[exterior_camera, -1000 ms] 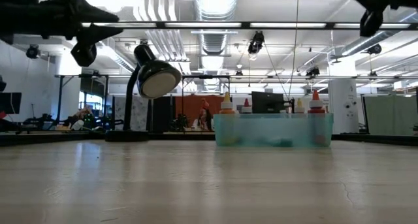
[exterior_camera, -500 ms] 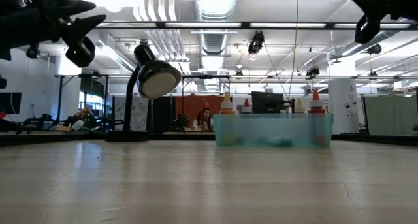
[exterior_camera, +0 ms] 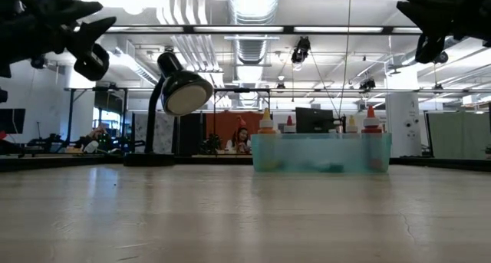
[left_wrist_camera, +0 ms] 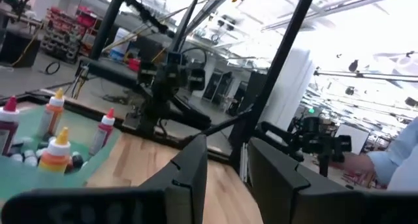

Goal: Pick & Place food coloring
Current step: Return to Home Position

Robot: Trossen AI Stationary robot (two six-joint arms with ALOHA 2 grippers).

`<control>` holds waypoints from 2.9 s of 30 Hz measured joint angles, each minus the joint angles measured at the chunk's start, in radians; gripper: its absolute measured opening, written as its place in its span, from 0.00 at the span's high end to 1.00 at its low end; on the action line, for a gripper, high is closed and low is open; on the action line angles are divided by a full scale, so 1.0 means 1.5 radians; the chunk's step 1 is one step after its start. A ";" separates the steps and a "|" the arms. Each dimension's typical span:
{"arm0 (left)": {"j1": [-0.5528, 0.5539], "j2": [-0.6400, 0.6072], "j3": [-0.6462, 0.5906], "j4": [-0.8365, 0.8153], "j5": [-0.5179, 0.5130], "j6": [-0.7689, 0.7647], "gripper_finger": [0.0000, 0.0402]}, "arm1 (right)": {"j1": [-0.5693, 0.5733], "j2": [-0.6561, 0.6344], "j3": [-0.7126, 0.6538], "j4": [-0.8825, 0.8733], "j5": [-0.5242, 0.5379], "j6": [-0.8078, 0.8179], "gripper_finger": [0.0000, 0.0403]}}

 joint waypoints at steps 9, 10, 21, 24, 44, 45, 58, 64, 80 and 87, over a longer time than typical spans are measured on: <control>-0.003 0.021 -0.001 -0.009 0.000 -0.001 0.79 | 0.000 0.000 0.000 -0.008 0.000 0.000 0.83; -0.006 0.021 -0.001 -0.010 0.000 -0.002 0.79 | 0.000 0.000 0.000 -0.010 0.000 0.000 0.83; -0.108 -0.005 -0.010 -0.055 0.001 -0.003 0.79 | 0.000 0.012 0.000 -0.013 0.000 0.000 0.83; -0.140 -0.005 -0.011 -0.060 0.001 -0.003 0.79 | 0.000 0.000 0.001 -0.032 0.000 0.000 0.83; -0.149 -0.005 -0.012 -0.061 0.000 -0.002 0.79 | -0.033 -0.003 0.001 -0.218 0.000 0.000 0.83; -0.149 -0.005 -0.012 -0.061 0.000 -0.002 0.79 | -0.040 -0.003 0.001 -0.218 0.000 0.000 0.83; -0.148 -0.005 -0.012 -0.064 0.000 -0.002 0.79 | -0.176 -0.003 0.001 -0.217 0.000 0.000 0.83; -0.148 -0.005 -0.013 -0.064 0.000 -0.002 0.79 | -0.176 -0.003 0.001 -0.217 0.000 0.000 0.83; -0.144 -0.005 -0.013 -0.064 0.001 -0.002 0.79 | -0.176 -0.003 0.001 -0.217 0.000 0.000 0.83; -0.131 -0.005 -0.013 -0.065 0.001 -0.002 0.79 | -0.176 -0.003 0.001 -0.217 0.000 0.000 0.83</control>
